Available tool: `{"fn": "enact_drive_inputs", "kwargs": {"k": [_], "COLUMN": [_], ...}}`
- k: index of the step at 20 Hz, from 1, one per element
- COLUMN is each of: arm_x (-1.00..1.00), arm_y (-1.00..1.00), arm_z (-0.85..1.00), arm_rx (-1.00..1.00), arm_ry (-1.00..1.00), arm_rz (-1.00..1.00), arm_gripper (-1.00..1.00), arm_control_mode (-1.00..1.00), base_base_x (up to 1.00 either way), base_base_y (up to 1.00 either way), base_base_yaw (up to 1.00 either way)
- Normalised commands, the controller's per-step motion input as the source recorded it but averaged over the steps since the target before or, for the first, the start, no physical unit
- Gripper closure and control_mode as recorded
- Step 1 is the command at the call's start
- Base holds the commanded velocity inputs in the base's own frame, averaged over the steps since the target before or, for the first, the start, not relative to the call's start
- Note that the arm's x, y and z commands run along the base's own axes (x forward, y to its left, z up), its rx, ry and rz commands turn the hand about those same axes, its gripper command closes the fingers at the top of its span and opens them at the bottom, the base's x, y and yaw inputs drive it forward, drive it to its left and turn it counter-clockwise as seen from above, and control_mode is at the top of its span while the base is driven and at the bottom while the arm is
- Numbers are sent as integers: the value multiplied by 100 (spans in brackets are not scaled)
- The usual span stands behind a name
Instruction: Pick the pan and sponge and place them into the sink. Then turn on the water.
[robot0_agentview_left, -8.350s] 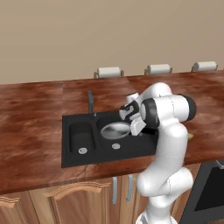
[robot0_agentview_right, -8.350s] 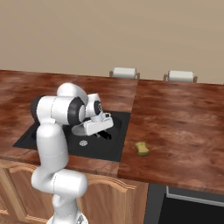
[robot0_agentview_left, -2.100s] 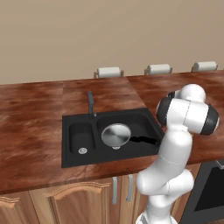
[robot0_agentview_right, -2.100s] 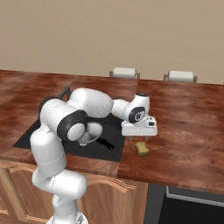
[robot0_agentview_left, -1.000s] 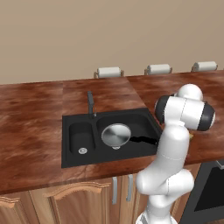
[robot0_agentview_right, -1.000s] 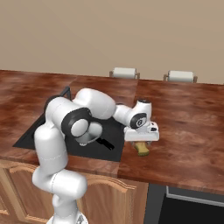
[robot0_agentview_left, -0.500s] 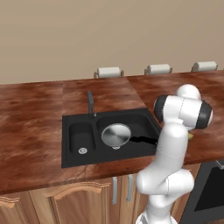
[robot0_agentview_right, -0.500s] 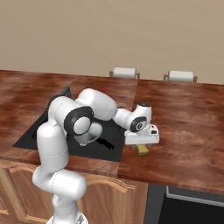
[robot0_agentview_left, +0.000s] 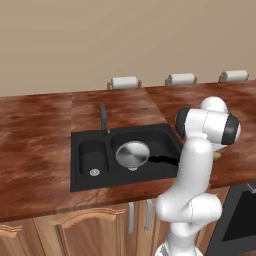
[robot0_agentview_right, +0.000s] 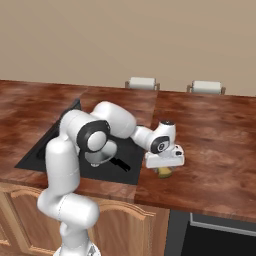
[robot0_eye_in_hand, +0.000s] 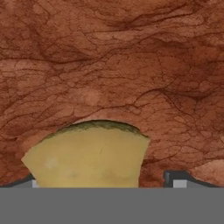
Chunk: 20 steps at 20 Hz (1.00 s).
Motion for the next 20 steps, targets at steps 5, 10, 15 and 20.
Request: {"fn": "enact_drive_inputs", "kwargs": {"k": [5, 10, 15, 20], "arm_x": [0, -11, -20, -7], "arm_y": [0, 2, 10, 29], "arm_z": [-23, -4, 37, 54], "arm_rx": [1, 1, 0, 0], "arm_ry": [3, 2, 0, -3], "arm_rz": [5, 3, 1, 5], "arm_gripper": [100, 100, 100, 100], "arm_control_mode": [-100, -100, -100, -100], "base_base_x": [0, 0, 0, 0], "base_base_y": [0, 0, 0, 0], "base_base_yaw": [0, 0, 0, 0]}}
